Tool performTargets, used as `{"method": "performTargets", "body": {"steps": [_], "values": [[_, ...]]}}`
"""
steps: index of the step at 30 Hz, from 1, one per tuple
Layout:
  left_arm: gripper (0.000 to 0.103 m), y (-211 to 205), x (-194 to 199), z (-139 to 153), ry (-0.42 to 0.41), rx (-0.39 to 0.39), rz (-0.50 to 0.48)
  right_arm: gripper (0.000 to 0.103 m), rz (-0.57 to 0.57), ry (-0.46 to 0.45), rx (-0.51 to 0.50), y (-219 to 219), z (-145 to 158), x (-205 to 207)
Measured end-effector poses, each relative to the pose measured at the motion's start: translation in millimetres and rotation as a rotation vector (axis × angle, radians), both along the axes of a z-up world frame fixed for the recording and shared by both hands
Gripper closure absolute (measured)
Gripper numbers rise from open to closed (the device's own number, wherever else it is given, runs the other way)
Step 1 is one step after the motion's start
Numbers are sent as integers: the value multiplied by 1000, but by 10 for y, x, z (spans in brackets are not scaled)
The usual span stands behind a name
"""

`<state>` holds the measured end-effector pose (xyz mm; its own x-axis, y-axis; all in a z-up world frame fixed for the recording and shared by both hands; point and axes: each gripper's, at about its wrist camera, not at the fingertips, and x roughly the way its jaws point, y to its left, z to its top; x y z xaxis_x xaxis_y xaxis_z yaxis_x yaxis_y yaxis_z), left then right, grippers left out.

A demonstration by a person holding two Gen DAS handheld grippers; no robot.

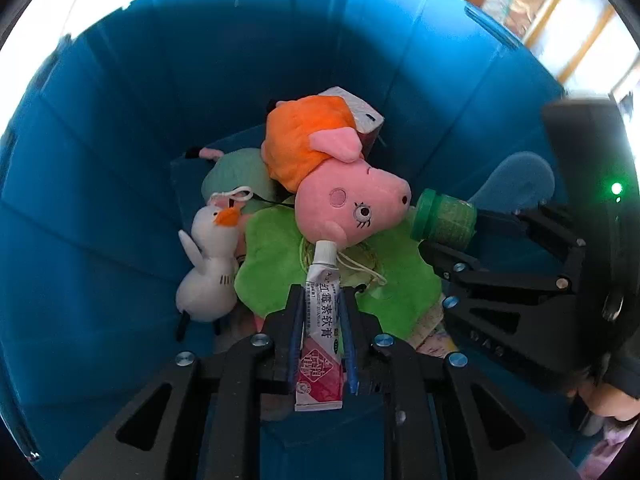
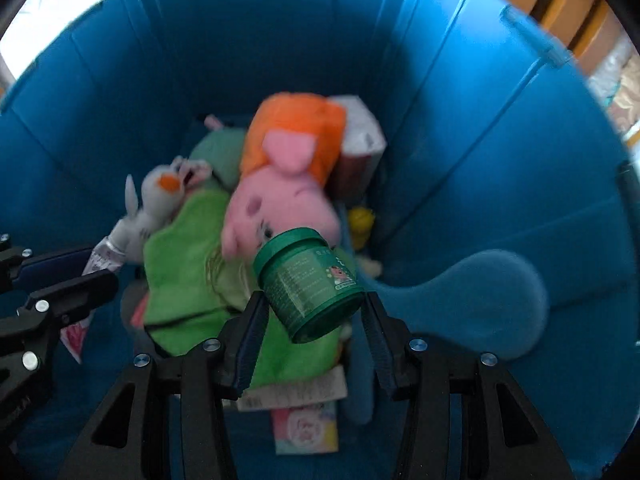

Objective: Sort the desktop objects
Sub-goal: 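Carry the tube and green jar over the blue bin and open both tools, then withdraw both open tools from the bin back toward the pile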

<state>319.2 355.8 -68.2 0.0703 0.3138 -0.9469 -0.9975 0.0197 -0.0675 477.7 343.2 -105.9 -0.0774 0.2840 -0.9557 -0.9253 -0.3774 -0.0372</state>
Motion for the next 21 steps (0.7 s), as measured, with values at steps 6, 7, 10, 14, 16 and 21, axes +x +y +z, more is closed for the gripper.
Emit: {"method": "performTargets", "body": {"steps": [6,7,10,14,16,21], "values": [[86,-1,32,44,18,35,-31,55,45,-31,13,-64,-7,-60],[86,0,16,56,1,35,-27,55,40,-32,17,-68,8,-53],[86,7,-31,61,28,47,3,54,41,-26,28,-86,37,-74],[86,22,-91,37,20,41,30,45,59,-27,31,-92,40,-124],[86,17,-105,51,25,48,35,45,61,-32,30,-88,26,-143],[86,-4,-155,104,27,70,55,25,55,-31,42,-102,38,-158]]}}
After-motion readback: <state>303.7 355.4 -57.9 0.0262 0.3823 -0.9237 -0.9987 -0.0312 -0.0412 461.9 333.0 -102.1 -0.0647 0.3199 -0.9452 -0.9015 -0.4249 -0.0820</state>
